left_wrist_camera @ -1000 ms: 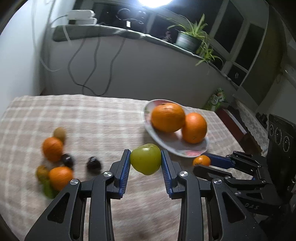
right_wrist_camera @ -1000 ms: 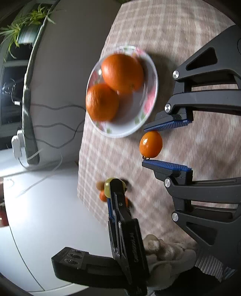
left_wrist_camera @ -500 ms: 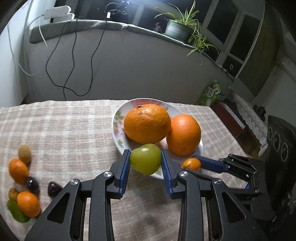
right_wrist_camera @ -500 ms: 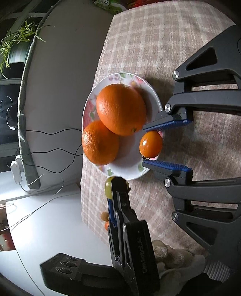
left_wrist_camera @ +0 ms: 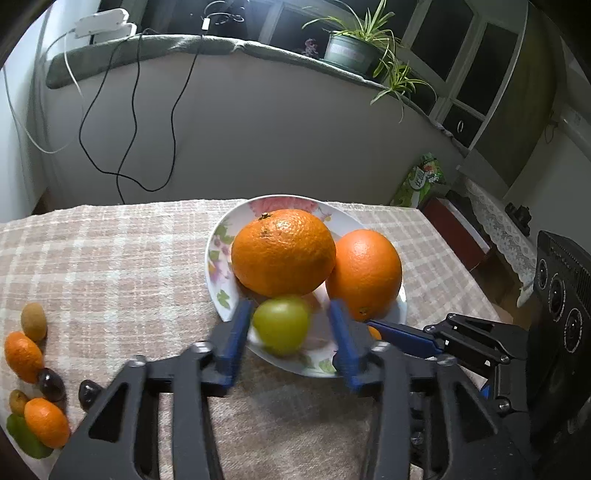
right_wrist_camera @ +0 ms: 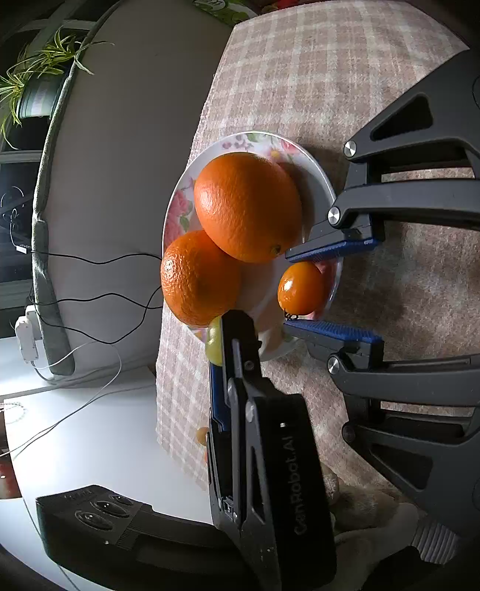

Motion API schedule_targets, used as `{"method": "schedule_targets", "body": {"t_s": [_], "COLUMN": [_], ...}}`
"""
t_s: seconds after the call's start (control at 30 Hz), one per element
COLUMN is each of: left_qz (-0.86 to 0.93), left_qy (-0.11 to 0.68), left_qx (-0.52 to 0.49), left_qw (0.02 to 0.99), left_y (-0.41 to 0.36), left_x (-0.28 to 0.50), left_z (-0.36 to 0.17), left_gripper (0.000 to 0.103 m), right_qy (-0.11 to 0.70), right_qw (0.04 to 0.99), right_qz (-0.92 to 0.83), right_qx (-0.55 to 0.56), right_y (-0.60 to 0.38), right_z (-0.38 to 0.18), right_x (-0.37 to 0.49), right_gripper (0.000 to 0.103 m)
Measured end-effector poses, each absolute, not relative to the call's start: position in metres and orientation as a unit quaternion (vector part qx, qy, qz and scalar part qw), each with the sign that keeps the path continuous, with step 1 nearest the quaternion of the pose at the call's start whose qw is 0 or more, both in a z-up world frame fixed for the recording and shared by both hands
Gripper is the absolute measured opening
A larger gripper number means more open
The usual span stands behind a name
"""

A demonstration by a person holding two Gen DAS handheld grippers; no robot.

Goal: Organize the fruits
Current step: 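Lower the grape and kumquat onto the plate and open both tools, then move both tools back to the fruit pile, right tool closing on the dark plum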

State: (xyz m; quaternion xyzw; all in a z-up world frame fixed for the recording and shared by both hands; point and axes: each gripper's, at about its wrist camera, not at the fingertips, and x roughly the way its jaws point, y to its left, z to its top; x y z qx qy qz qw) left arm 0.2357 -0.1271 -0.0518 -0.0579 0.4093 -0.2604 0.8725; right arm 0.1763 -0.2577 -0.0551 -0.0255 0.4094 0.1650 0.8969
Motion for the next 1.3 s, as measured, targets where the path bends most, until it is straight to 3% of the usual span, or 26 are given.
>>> {"method": "schedule_targets", "body": {"t_s": [0.13, 0.23, 0.43, 1.07, 1.3], "left_qz": [-0.258, -0.256, -0.251, -0.217, -0.186], "left_qy": [0.409, 0.409, 0.405, 0.373, 0.363], "left_qx": [-0.063, -0.065, -0.070, -0.087, -0.073], "left_qw": [0.873, 0.874, 0.876, 0.898, 0.910], "left_y": [-0.127, -0.125, -0.116, -0.056, -0.015], "left_x": [0.238, 0.237, 0.233, 0.203, 0.180], "left_z": [-0.051, -0.050, -0.048, -0.024, -0.023], "left_gripper": [0.050, 0.052, 0.052, 0.052, 0.052], "right_qy": [0.408, 0.403, 0.389, 0.378, 0.375], "right_qw": [0.898, 0.900, 0.906, 0.907, 0.904], "right_qz": [0.162, 0.166, 0.161, 0.186, 0.207], "right_qx": [-0.028, -0.025, -0.042, -0.018, -0.017], "right_y": [-0.257, -0.257, -0.253, -0.249, -0.233], "right_z": [-0.055, -0.054, -0.049, -0.026, -0.021], "right_x": [0.176, 0.176, 0.171, 0.146, 0.137], "right_gripper": [0.036, 0.051, 0.069, 0.071, 0.079]}}
